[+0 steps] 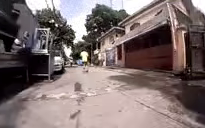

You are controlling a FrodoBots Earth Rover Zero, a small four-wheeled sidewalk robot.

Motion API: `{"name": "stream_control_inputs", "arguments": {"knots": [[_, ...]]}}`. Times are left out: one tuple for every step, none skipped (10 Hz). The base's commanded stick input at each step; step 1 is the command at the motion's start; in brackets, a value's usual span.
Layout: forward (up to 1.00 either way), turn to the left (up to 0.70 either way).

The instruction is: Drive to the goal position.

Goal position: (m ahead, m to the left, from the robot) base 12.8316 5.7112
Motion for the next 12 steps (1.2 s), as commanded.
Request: {"name": "stream_control_inputs", "arguments": {"knots": [[0.70,0.00],[0.70,0.00],[0.70,0.13],[0.70,0.17],[0.70,0.00],[0.70,0.00],[0.70,0.00],[0.70,0.00],[0.70,0.00],[0.70,0.00],[0.70,0.00],[0.70,0.09]]}}
